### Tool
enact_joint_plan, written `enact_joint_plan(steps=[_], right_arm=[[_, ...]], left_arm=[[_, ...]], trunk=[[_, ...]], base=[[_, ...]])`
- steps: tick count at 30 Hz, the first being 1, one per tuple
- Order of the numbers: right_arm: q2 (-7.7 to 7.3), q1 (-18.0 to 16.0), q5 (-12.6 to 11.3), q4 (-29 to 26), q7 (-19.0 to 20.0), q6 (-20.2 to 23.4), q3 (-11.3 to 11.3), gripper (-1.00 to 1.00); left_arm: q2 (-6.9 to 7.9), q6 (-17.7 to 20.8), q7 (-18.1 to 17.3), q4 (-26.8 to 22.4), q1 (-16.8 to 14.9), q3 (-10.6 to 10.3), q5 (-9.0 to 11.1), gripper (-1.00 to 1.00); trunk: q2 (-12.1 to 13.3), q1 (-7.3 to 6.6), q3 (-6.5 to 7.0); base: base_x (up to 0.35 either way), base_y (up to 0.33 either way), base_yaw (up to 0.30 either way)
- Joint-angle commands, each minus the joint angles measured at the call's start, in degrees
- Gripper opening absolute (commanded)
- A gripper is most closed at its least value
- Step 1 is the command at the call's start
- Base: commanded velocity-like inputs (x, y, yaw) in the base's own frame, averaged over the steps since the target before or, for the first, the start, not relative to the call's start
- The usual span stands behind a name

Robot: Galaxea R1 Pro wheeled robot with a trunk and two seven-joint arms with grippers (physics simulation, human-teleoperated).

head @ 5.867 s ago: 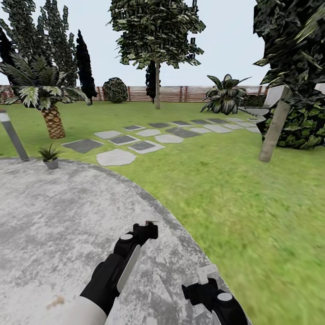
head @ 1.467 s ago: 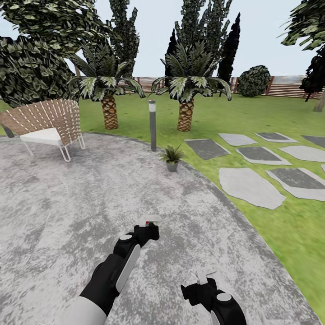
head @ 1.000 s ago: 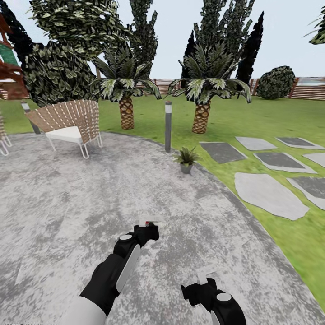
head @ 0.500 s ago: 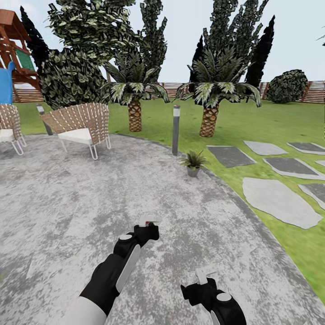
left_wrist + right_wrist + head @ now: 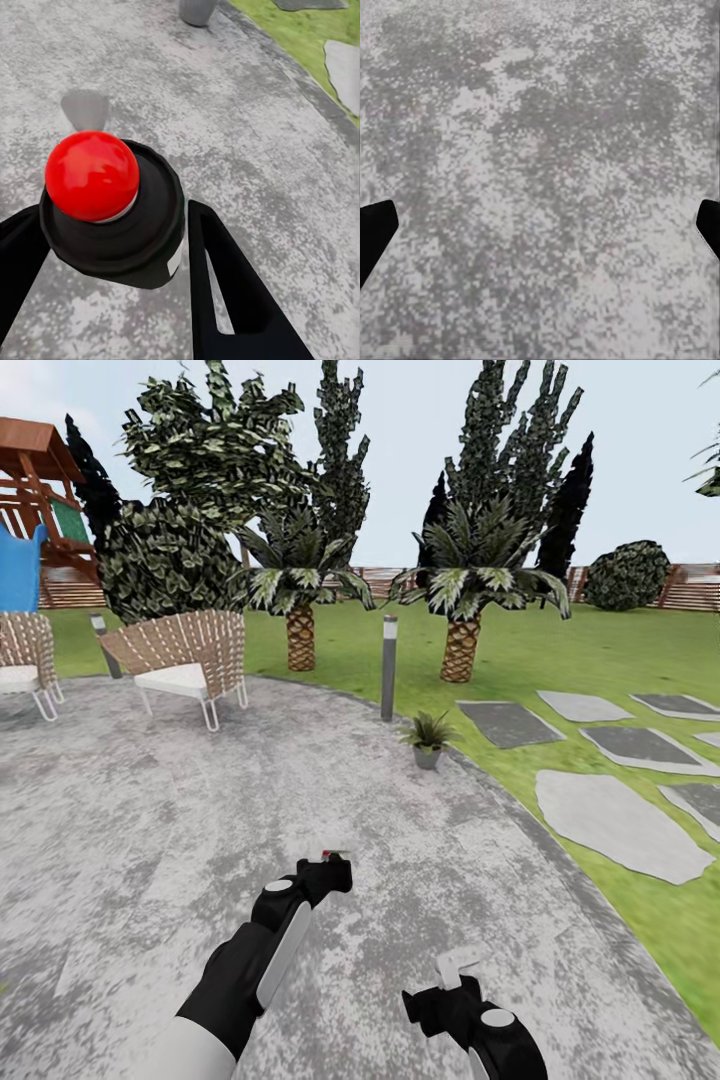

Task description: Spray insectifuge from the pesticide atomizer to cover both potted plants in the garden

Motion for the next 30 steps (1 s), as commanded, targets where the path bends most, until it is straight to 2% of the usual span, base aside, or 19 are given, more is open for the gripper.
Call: enact_joint_plan(steps=[1, 30], right_arm=[[-0.02, 0.0, -0.1, -0.1, 0.0, 0.3, 0.0, 1.0], [-0.07, 0.0, 0.0, -0.3, 0.0, 0.5, -0.1, 1.0]], left_arm=[[0.03, 0.2, 0.5, -0.1, 0.0, -0.1, 0.6, -1.0], [0.1, 0.2, 0.6, -0.1, 0.0, -0.1, 0.5, -1.0]], trunk=[[0.0, -0.04, 0.17], [0.4, -0.78, 6.55]], base=[[0.0, 0.0, 0.002], [0.0, 0.0, 0.0]])
